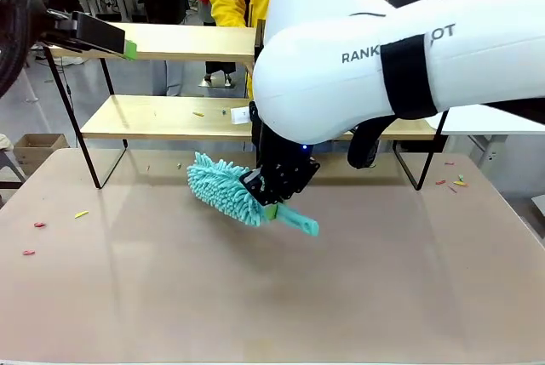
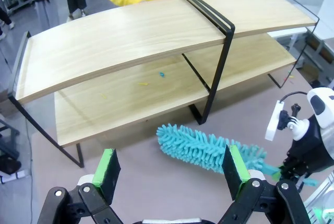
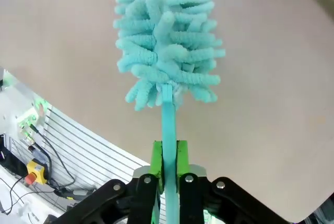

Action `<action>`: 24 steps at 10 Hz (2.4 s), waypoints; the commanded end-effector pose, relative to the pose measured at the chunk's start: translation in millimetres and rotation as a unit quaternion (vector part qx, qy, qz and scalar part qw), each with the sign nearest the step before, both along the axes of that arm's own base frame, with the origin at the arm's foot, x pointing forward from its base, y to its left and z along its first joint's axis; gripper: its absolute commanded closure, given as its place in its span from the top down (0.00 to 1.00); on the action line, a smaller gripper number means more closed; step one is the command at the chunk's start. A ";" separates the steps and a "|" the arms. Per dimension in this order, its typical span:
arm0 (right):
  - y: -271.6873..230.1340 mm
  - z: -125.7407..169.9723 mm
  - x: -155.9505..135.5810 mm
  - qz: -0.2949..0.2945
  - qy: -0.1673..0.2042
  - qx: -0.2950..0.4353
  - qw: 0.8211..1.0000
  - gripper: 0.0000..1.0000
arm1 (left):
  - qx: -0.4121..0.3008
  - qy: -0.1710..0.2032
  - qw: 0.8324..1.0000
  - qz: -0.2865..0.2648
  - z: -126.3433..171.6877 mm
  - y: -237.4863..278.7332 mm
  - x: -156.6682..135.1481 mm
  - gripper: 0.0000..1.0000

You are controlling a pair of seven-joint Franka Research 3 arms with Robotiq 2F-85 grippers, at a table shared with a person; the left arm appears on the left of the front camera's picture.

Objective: Clean the shelves.
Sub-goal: Clean another randomly selected level of the Shelf with the Duster.

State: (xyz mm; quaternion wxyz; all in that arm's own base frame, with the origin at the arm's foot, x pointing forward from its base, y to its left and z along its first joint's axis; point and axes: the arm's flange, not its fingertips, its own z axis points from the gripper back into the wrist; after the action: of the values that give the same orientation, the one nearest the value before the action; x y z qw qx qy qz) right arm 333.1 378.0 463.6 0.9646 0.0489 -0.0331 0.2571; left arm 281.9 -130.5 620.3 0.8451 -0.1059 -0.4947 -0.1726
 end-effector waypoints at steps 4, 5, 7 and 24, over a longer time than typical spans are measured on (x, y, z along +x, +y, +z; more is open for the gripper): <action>36.8 -34.7 42.0 -0.061 -0.057 0.073 0.994 0.12 | 0.000 -0.002 1.000 0.002 0.6 0.4 -0.1 1.00; 45.0 -41.3 48.0 -0.069 -0.062 0.061 0.994 0.12 | 0.000 -0.002 1.000 0.002 0.6 0.4 -0.1 1.00; 62.0 -52.4 60.6 -0.087 -0.068 0.059 0.992 0.12 | 0.000 -0.002 1.000 0.002 0.6 0.4 -0.1 1.00; 106.6 -84.3 100.0 -0.156 -0.083 0.069 0.982 0.12 | 0.000 -0.002 1.000 0.002 0.6 0.4 -0.1 1.00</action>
State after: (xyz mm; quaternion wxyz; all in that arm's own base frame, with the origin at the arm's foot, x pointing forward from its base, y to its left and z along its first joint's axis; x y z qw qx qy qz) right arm 423.5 467.4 378.4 0.9831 0.0800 -0.1236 0.1087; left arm 281.9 -130.5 620.3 0.8451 -0.1060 -0.4947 -0.1726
